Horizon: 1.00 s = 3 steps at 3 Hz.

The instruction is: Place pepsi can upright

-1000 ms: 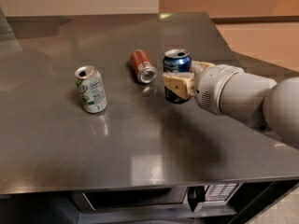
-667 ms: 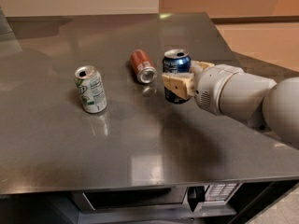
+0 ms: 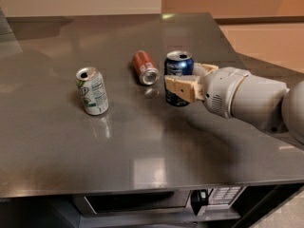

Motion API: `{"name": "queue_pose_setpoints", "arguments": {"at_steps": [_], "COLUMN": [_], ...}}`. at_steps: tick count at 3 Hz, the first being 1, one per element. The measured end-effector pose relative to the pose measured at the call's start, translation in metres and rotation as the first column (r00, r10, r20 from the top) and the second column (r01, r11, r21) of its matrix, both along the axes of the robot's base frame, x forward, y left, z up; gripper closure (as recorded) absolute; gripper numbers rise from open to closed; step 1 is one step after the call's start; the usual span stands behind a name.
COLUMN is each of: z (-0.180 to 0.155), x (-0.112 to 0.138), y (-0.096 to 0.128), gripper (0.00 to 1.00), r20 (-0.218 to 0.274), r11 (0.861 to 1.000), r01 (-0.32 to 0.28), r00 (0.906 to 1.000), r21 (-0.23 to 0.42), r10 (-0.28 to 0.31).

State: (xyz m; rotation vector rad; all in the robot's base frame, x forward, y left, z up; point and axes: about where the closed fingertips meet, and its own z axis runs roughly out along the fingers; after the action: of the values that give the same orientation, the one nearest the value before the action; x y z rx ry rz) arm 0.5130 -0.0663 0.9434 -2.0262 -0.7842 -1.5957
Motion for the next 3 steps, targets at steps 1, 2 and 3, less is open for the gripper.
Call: {"name": "queue_pose_setpoints", "arguments": {"at_steps": [1,2,3], "z": [-0.006,-0.017,-0.026], "x": [-0.006,-0.01,-0.014], "y": [-0.001,-0.006,-0.011], "gripper": [1.0,1.0,1.0], "r20": [0.026,0.041,0.044], "r11": [0.996,0.988,0.983], "r01": [-0.091,-0.156,-0.186], "r00": [0.9956,0.9868,0.9816], "r21": [0.006,-0.01,-0.01], "r10": [0.09,0.157,0.186]}}
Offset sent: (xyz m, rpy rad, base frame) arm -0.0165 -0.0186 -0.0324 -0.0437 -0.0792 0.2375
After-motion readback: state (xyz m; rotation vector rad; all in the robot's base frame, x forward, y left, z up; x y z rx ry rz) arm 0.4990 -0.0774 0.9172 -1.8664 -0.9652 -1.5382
